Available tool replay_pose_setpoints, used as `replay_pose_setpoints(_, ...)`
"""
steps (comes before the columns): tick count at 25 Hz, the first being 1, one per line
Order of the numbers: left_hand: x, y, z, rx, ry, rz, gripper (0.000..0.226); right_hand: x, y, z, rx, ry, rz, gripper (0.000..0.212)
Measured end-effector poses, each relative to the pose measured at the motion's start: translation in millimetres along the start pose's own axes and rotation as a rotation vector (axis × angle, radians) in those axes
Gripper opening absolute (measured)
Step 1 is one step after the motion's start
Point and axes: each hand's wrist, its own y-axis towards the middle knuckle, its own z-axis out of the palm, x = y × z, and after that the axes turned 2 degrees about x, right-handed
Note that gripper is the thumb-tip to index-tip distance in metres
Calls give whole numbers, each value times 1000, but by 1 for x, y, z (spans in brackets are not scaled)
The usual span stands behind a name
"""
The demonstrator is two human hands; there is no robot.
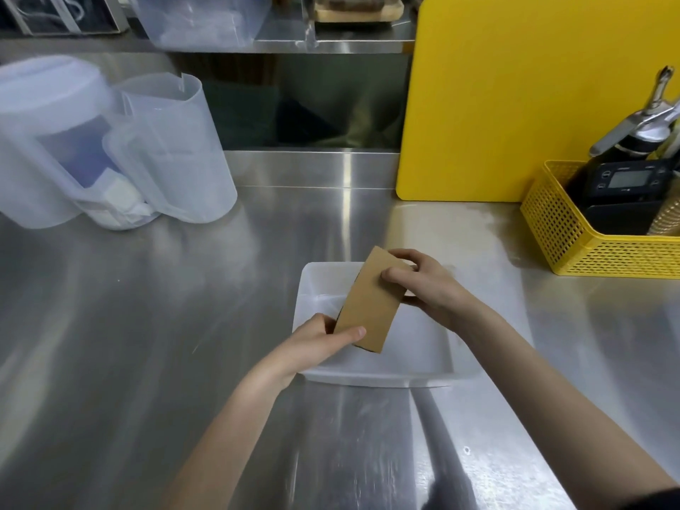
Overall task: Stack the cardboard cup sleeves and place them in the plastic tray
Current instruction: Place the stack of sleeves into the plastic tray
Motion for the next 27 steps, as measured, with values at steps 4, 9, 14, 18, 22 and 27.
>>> replay_pose_setpoints(4,12,19,-2,22,23,-62,40,-8,18,11,-20,9,81,52)
replay_pose_setpoints(9,16,33,2,70,119,-141,63,-19,32,21,-54,57,138,14)
replay_pose_setpoints(14,13,38,7,68,205,-151,30,-32,44,26,-55,88,201,20)
replay_pose_setpoints(18,8,37,11,13,299,-167,30,-41,55,34,-48,91,230,32)
replay_pose_setpoints(22,7,37,13,-21,338,-172,31,-44,63,40,-43,30,235,35)
replay_pose_setpoints(27,9,39,14,-29,355,-203,35,-47,59,42,-22,-31,221,24)
